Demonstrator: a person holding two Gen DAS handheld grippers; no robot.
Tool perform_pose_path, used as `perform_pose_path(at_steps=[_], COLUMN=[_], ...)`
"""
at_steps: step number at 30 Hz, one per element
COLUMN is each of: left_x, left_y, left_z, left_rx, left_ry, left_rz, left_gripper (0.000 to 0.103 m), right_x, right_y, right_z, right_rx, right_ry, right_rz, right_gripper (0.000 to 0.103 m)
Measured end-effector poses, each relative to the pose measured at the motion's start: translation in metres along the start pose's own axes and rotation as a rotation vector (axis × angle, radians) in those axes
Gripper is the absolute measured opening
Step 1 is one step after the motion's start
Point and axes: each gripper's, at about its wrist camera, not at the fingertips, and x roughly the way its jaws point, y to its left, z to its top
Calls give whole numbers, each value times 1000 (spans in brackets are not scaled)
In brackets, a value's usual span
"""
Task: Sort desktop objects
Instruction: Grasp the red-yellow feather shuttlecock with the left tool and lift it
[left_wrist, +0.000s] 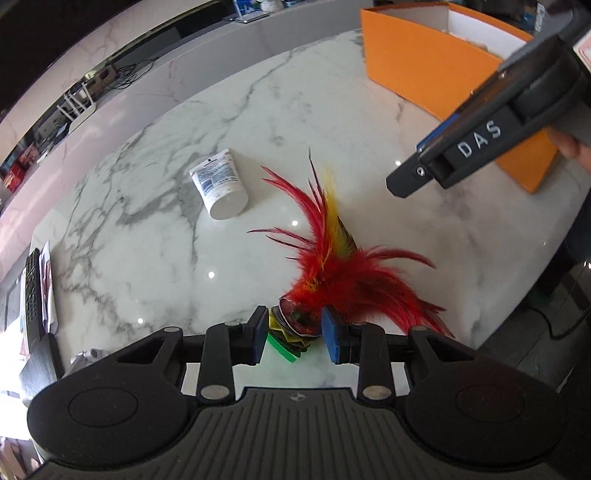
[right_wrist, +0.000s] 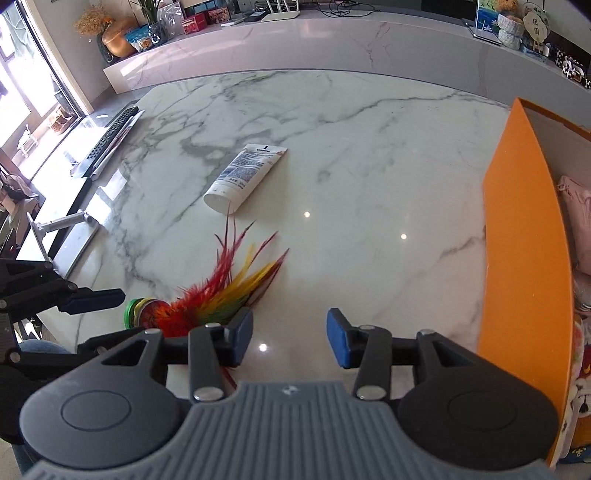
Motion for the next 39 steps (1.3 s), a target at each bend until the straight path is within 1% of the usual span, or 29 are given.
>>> perform_pose_path(at_steps=[3, 5, 8, 11, 15, 17, 18, 20, 23, 25, 28, 32, 36, 37, 39], left_x=[10, 17, 27, 33, 42, 44, 44, 44, 42, 38, 29, 19, 15, 15, 17], left_y=[-10, -18, -25, -33, -41, -41, -39, -37, -26, -13, 10, 45, 81, 91, 112], left_z=[0, 1, 5, 10, 17, 21, 23, 24, 24, 23, 21, 19, 15, 12, 3], left_rx=[118, 193, 262, 315, 355, 341, 328, 298, 210, 123, -19, -206, -390, -454, -618], left_ry=[24, 35, 54, 58, 51, 48, 43, 27, -2, -25, -69, -126, -176, -192, -207], left_rz=[9, 33, 37, 15, 14, 3, -10, -36, -73, -90, -90, -71, -21, -13, 11], left_gripper=[37, 38, 38, 38, 38, 37, 35, 26, 23, 23, 22, 22, 22, 22, 24], right_x=[-2, -1, 2, 5, 9, 11, 12, 14, 16, 17, 21, 25, 30, 32, 35], right_y=[-4, -5, -6, -6, -11, -14, -16, -18, -20, -21, -22, -17, -7, -3, 4], right_z=[-2, -2, -2, -3, -3, -3, -3, -3, -3, -3, -2, -1, 6, 9, 16], right_rx=[8, 11, 10, 7, 16, 24, 28, 35, 39, 42, 45, 28, -10, -20, -39], right_ry=[5, 12, 24, 35, 46, 52, 55, 60, 63, 66, 74, 85, 87, 85, 80], right_rz=[-9, -5, -1, 2, 2, 1, 0, 0, 4, 6, 7, 13, 23, 26, 38], right_gripper=[49, 51, 51, 52, 52, 53, 53, 53, 53, 53, 53, 53, 53, 53, 53])
